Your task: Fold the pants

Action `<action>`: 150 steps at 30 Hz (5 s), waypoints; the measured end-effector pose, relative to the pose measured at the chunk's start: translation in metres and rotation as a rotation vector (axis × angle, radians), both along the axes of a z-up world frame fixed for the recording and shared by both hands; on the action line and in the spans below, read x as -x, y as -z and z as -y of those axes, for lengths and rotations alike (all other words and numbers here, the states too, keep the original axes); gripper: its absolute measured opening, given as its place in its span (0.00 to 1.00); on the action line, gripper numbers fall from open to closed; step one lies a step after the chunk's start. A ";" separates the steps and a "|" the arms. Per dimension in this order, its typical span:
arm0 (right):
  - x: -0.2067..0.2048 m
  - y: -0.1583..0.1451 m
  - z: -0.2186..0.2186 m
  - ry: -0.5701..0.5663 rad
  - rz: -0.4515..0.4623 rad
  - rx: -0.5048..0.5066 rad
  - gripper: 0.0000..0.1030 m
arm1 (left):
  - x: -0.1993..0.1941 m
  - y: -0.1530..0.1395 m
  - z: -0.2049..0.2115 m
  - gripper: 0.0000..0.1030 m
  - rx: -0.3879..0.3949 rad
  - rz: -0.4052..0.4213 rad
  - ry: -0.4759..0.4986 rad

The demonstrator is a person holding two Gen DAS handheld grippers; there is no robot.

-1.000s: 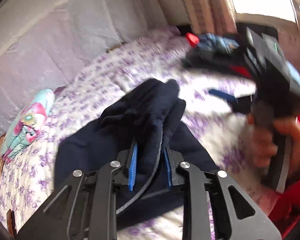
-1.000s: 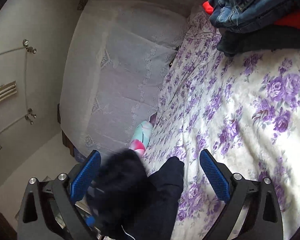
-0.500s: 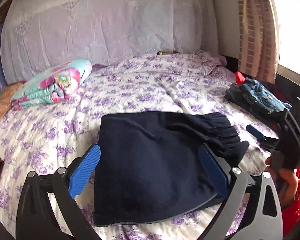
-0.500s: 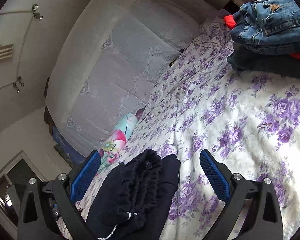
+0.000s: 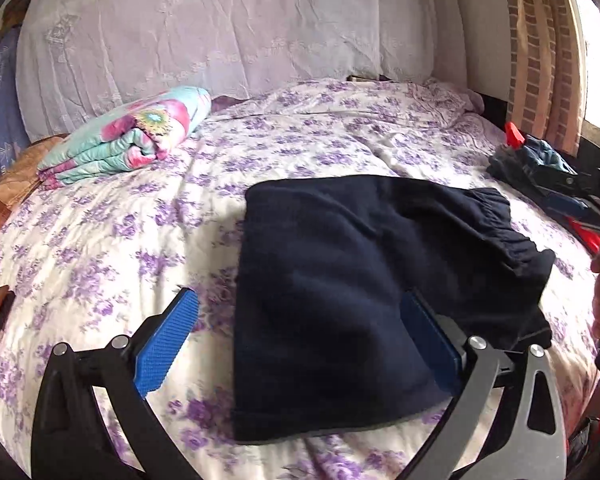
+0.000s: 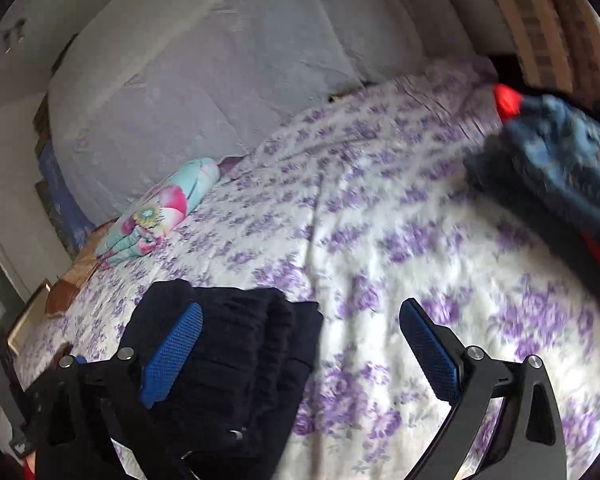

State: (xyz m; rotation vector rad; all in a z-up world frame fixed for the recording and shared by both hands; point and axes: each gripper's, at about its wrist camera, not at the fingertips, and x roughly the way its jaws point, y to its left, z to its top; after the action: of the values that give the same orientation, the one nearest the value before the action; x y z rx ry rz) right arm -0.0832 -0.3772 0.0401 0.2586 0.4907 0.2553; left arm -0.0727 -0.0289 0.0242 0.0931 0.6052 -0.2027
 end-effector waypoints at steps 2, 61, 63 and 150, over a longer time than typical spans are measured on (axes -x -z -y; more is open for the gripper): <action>0.002 -0.002 -0.037 -0.097 0.020 0.141 0.97 | -0.014 0.011 -0.009 0.96 0.013 -0.051 -0.036; -0.020 0.040 -0.114 -0.336 -0.011 0.338 0.97 | -0.036 0.026 0.014 0.96 -0.123 -0.070 -0.085; -0.018 0.044 -0.120 -0.333 -0.017 0.382 0.97 | -0.036 0.026 0.014 0.96 -0.119 -0.071 -0.085; -0.297 0.015 -0.089 0.068 0.080 0.235 0.97 | -0.286 -0.014 0.037 0.95 -0.039 0.082 -0.238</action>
State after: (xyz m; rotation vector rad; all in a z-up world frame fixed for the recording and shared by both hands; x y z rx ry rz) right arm 0.2138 -0.2878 0.0253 0.0359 0.4273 0.1393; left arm 0.2130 -0.0658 0.0384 0.0654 0.5336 0.0435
